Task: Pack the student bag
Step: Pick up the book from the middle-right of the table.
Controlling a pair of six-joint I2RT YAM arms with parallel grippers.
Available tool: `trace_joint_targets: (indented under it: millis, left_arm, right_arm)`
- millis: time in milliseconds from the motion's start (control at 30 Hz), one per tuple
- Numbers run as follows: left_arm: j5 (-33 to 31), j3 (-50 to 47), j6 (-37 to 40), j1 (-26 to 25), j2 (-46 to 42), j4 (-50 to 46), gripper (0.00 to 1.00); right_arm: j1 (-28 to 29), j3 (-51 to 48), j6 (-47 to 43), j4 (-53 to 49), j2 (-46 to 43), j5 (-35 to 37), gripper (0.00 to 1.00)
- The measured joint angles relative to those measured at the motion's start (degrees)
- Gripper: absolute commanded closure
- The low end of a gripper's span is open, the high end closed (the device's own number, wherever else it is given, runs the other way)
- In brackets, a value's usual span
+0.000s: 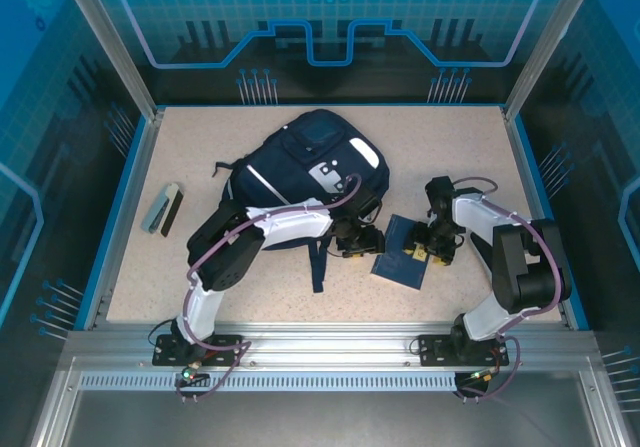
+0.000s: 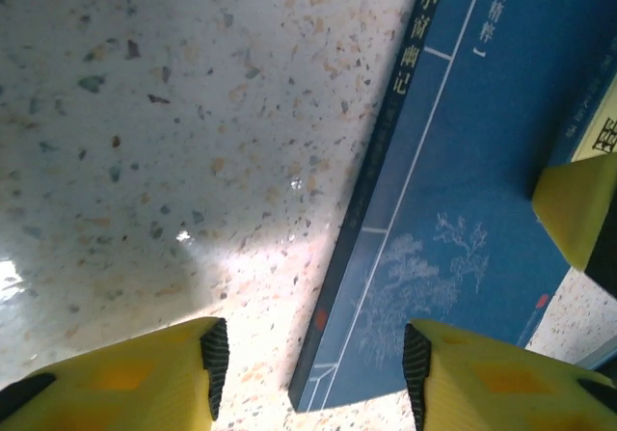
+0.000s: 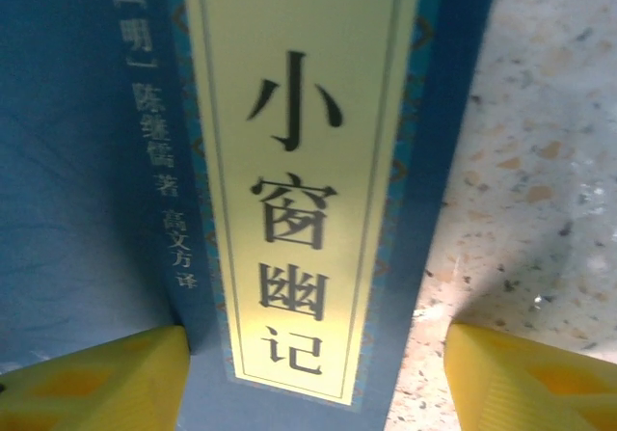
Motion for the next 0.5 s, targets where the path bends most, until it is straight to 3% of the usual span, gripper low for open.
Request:
trace_joint_targets:
  millis: [500]
  left_arm:
    - [0.3, 3.4, 0.8, -0.3, 4.1, -1.5, 0.66]
  right_arm:
    - [0.8, -1.4, 0.7, 2.4, -1.2, -5.1, 0.56]
